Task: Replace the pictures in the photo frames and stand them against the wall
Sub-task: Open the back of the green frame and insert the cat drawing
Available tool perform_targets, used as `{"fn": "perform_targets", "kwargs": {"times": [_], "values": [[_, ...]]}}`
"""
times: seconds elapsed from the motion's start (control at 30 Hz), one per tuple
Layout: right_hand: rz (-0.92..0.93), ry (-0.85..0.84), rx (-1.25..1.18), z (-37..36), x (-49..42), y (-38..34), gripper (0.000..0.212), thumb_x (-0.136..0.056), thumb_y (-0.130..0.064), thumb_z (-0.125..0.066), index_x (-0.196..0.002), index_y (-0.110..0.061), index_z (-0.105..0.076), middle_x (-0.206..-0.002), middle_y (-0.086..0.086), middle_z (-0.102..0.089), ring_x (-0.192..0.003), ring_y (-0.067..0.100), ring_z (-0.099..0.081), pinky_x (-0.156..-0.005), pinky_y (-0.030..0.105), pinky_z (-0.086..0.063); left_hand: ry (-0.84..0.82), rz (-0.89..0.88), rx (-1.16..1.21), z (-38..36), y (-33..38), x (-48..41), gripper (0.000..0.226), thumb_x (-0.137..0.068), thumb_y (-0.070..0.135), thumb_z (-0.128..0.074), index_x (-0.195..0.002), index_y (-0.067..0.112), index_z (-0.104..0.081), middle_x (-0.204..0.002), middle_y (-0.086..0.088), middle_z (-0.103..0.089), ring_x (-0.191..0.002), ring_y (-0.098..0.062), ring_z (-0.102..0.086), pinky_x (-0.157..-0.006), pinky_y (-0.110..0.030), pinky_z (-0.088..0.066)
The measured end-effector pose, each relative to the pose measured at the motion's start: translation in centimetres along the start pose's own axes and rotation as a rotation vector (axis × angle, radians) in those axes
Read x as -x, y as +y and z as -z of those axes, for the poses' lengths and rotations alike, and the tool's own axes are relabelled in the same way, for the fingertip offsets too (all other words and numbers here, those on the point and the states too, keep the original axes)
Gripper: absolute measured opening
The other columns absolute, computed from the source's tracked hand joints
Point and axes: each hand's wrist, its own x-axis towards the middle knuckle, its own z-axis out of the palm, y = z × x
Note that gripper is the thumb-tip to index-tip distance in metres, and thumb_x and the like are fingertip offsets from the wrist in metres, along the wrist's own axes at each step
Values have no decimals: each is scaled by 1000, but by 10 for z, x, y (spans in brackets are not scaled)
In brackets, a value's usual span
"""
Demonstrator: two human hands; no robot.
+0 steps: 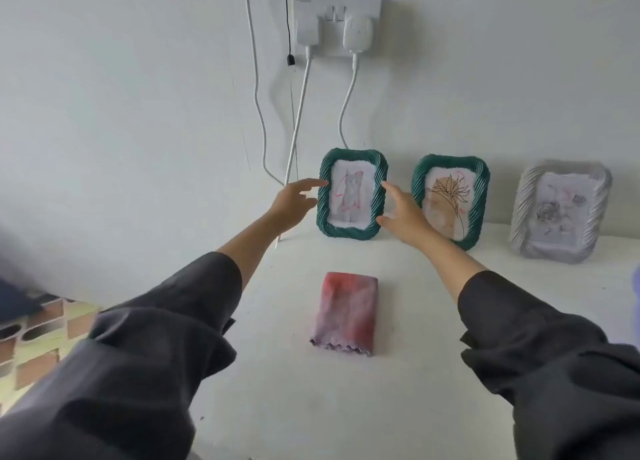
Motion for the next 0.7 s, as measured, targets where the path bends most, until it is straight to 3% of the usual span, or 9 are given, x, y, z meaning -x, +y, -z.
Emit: {"fn": "perform_targets", "kwargs": {"times": [0.13, 0.23, 0.3, 0.4, 0.47, 0.5, 0.57, 0.7], "values": [[-27, 106, -22, -8, -14, 7, 74, -89, -7, -56, -147, -27, -16, -146, 10, -29, -131, 25, -35, -94, 23, -25, -37, -41, 26, -7, -10, -19, 49, -88, -8, -46, -130, 18, -53, -140, -4, -48, -130, -24, -41, -103, -28, -32], [6, 126, -70, -12, -22, 13, 73, -89, -5, -55, -147, -28, -18, -151, 5, -28, -138, 22, -30, -111, 32, -26, -34, -34, 33, -15, -23, -39, 47, -89, -8, -46, -128, 17, -54, -143, -3, -46, -132, -24, -38, -101, -25, -30], [24, 133, -91, -13, -26, 12, 73, -89, -2, -55, -147, -27, -17, -153, 5, -28, -138, 25, -33, -113, 42, -32, -26, 2, 79, -19, -29, -49, 42, -88, -8, -47, -119, 18, -58, -141, -1, -46, -132, -25, -38, -101, -30, -33], [9, 137, -83, -15, -31, 12, 75, -90, -2, -54, -147, -31, -16, -149, 11, -35, -123, 32, -50, -103, 40, -42, -55, 49, 129, -23, -35, -58, 39, -88, -7, -48, -115, 18, -59, -140, -1, -46, -123, -21, -42, -101, -33, -37], [2, 153, -64, -16, -34, 14, 73, -89, -2, -54, -146, -32, -19, -144, 13, -40, -101, 30, -60, -91, 34, -46, -63, 47, 174, -25, -36, -61, 42, -86, -11, -47, -115, 16, -59, -130, -4, -50, -106, -17, -50, -90, -19, -46], [-4, 158, -57, -17, -36, 15, 72, -89, -1, -55, -145, -31, -22, -140, 13, -43, -90, 29, -60, -85, 31, -47, -56, 50, 197, -26, -35, -62, 43, -85, -13, -46, -115, 15, -60, -121, -5, -52, -93, -16, -54, -77, -11, -48], [-11, 170, -50, -17, -39, 17, 69, -88, 0, -56, -144, -29, -27, -132, 14, -47, -78, 24, -56, -79, 28, -47, -20, 66, 203, -27, -35, -64, 43, -84, -13, -48, -114, 14, -61, -109, -3, -51, -74, -10, -54, -61, -9, -49], [-20, 196, -105, -16, -38, 15, 67, -85, 3, -58, -140, -27, -34, -112, 10, -49, -74, 19, -52, -73, 27, -47, 13, 66, 202, -23, -33, -64, 39, -84, -10, -52, -114, 14, -63, -104, -4, -52, -69, -10, -53, -58, -11, -50]]}}
